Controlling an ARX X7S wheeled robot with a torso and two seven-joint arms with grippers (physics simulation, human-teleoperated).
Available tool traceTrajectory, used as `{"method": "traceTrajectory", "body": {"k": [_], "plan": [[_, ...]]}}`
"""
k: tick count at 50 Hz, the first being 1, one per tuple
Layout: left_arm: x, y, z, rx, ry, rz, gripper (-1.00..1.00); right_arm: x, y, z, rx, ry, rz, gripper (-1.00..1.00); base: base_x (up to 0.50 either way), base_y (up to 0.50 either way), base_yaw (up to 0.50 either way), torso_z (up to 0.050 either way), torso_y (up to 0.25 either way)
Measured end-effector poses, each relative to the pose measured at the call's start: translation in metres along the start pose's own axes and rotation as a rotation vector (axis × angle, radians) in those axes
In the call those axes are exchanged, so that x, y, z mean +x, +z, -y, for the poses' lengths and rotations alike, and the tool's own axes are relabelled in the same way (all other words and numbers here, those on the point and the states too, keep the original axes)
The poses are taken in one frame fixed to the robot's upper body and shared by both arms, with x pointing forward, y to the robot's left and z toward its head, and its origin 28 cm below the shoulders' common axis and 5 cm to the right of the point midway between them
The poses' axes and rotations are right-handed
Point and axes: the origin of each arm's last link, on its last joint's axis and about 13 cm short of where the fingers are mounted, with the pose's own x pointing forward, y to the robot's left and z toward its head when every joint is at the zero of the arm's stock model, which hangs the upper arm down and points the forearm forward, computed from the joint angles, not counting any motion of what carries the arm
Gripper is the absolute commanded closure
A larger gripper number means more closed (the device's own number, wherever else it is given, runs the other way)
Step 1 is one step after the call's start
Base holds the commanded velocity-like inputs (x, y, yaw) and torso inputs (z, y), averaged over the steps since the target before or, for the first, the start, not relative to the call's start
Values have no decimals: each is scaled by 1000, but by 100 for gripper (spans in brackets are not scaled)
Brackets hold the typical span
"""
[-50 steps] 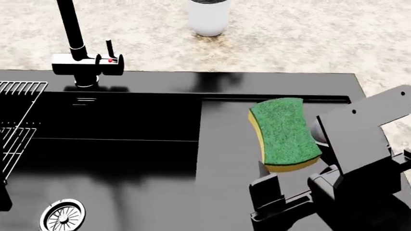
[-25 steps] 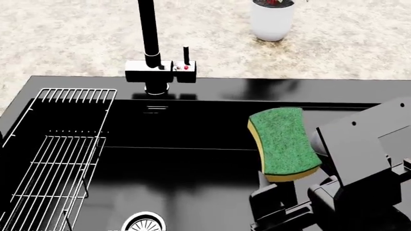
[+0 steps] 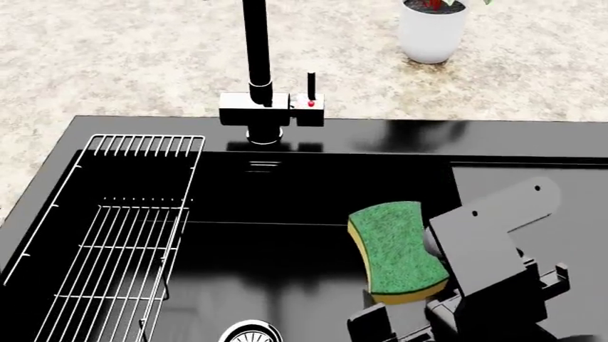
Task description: Pick the pan and sponge and place them into the sink. Then turn on the water.
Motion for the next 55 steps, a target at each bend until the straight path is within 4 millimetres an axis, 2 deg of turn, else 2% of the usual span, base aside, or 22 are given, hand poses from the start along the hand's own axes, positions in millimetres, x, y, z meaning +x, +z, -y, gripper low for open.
{"method": "traceTrajectory", "body": {"k": [18, 45, 55], "plan": [[0, -2, 0, -5, -2, -2, -100, 36, -32, -16, -19, 68, -188, 100, 0, 0, 0, 0, 0], [-1, -8, -2, -15, 3, -13, -100, 100, -59, -31, 27, 68, -298, 100, 0, 0, 0, 0, 0], [-1, -10, -3, -18, 4, -19, -100, 109, -63, -33, 60, 67, -347, 100, 0, 0, 0, 0, 0]]}}
